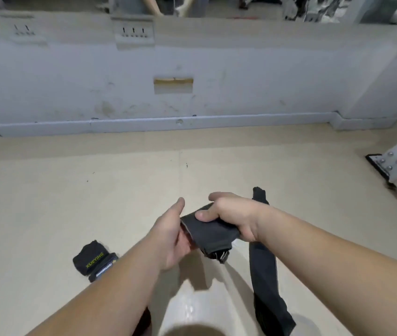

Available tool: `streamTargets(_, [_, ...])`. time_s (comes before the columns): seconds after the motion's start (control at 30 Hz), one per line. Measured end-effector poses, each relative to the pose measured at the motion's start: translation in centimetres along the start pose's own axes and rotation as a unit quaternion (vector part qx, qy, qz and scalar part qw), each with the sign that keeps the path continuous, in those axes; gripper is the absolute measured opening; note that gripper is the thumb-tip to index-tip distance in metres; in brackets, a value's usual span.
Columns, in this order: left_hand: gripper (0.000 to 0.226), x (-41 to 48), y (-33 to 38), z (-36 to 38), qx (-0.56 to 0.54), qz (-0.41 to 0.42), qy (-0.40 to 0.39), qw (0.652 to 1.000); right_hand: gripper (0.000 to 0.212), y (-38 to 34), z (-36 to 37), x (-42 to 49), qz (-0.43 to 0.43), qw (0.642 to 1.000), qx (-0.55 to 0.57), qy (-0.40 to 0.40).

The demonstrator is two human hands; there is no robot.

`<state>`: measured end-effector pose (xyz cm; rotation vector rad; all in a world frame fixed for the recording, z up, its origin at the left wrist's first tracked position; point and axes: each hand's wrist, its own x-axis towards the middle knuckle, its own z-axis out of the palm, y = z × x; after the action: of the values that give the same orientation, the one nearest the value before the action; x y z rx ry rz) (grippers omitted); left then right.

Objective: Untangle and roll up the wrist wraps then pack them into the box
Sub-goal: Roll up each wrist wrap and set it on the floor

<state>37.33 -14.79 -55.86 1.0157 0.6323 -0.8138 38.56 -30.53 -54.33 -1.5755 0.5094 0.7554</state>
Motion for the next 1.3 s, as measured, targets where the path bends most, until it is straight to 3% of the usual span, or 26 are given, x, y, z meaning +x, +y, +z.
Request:
streamTargets(0.1, [0.043,-4.9,3.3,2.2,0.067,0.056,0.017,0.996,0.089,-2.9,-0.3,-6.3,-0.066,0.996,-0.025,-0.057])
streamTargets(0.23, [0.02,-11.2,5.5,4.8,0.167,0.184,0.067,0.966,0.101,-4.2,-0.8,-12.9,-0.123,0.986,-0.017,-0.108])
streamTargets(0.4, [0.031,-17.5,6.1,7.3,0.245,0.307,0.013,0.92,0.083,-5.4,-0.5,-16.4,-0.124,0.985,0.068,-0.101])
streamTargets(0.6, [0.031,-19.8,4.1,8.1,0.303,0.327,-0.053,0.894,0.045,-7.6,1.8,-16.6,-0.141,0.966,0.212,-0.047])
streamTargets(0.8, [0.017,-19.4,3.0,6.4,0.307,0.328,-0.082,0.889,0.06,-8.2,0.6,-14.4,-0.114,0.937,0.33,0.029])
streamTargets(0.87, [0.015,-19.4,2.6,6.0,0.343,0.304,-0.104,0.883,0.065,-8.2,0.5,-13.6,-0.101,0.933,0.342,0.046])
streamTargets(0.93, [0.021,-19.1,2.6,5.6,0.341,0.325,-0.076,0.879,0.067,-8.2,0.9,-13.4,-0.1,0.936,0.335,0.028])
streamTargets(1.03, [0.025,-18.8,4.0,4.9,0.302,0.362,-0.024,0.882,0.054,-8.1,1.8,-14.1,-0.127,0.942,0.308,-0.051])
streamTargets(1.13, [0.024,-18.6,5.6,3.8,0.271,0.365,-0.029,0.89,0.043,-7.8,3.0,-15.0,-0.124,0.949,0.27,-0.108])
streamTargets(1.3, [0.022,-18.3,5.7,2.4,0.341,0.33,-0.049,0.879,0.034,-7.7,3.5,-14.6,-0.123,0.955,0.263,-0.07])
